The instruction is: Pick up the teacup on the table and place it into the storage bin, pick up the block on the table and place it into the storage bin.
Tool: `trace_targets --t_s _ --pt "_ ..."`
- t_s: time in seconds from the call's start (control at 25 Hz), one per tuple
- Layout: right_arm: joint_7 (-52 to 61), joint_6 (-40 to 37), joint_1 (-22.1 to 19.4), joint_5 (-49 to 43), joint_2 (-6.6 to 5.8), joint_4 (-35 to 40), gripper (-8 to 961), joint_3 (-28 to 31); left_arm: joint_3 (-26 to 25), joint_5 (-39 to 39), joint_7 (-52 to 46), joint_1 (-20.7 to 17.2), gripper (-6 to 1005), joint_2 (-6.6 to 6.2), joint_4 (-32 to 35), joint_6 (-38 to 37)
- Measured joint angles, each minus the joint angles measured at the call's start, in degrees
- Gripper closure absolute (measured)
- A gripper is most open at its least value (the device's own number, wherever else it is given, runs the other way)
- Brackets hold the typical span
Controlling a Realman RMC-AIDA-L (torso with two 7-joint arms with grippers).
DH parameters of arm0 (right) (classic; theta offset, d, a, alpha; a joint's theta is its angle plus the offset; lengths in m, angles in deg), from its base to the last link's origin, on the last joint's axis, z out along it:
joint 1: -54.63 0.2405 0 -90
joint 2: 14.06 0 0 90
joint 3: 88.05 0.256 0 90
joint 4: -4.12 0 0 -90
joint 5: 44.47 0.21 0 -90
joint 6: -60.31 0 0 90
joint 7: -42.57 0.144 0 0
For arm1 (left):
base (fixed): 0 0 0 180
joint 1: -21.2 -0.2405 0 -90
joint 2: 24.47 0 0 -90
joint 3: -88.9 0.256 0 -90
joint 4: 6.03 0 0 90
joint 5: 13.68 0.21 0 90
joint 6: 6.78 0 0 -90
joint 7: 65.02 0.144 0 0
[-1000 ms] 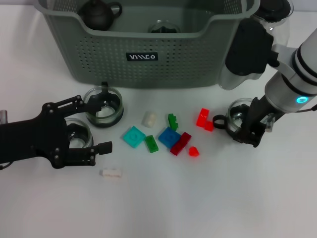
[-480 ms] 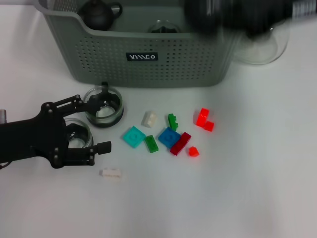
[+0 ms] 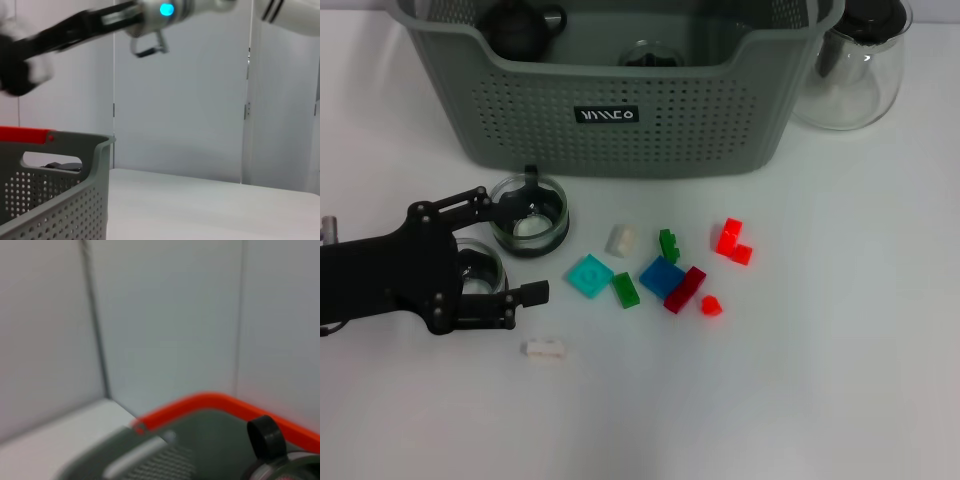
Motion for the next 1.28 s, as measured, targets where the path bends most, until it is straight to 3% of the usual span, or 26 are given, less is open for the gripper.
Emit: trace_targets --t_s 0.16,0.28,0.32,0.36,0.4,0.6,1.0,1.28 --pt "14.16 3.30 11.39 -18.23 0.13 -11.43 897 -3.62 0.00 0.00 -0.03 0.08 100 0.08 -0.29 -0.01" --pt "19.35 6.15 20.83 -27.56 0.13 -25.38 897 -3.22 0.01 0.00 -0.13 0.26 100 0.10 -0.51 -0.02" --pt "20.46 8.67 25.74 -30.66 0.07 -34.06 897 -2.28 -0.01 0.00 -0.17 0.30 100 0.09 -0.51 -0.04" --pt "20.46 8.67 25.74 -30.66 0.07 -34.06 897 -2.28 0.00 0.00 -0.22 0.39 100 0.10 -0.51 -0.11" --pt "20.33 9.91 27.97 -31.88 0.04 -38.76 897 -1.70 0.00 0.00 -0.24 0.40 100 0.10 -0.51 -0.16" --pt "19.71 9.59 27.82 -32.45 0.06 -40.93 896 -1.79 0.00 0.01 -0.27 0.45 100 0.09 -0.51 -0.29" --pt "18.52 9.09 23.16 -32.33 0.25 -42.13 896 -1.96 0.19 0.01 -0.11 0.43 99 0.08 -0.68 -0.08" --pt "17.33 9.08 22.80 -30.32 0.23 -42.65 895 -1.88 0.05 0.01 -0.08 0.25 99 0.18 -0.74 -0.03"
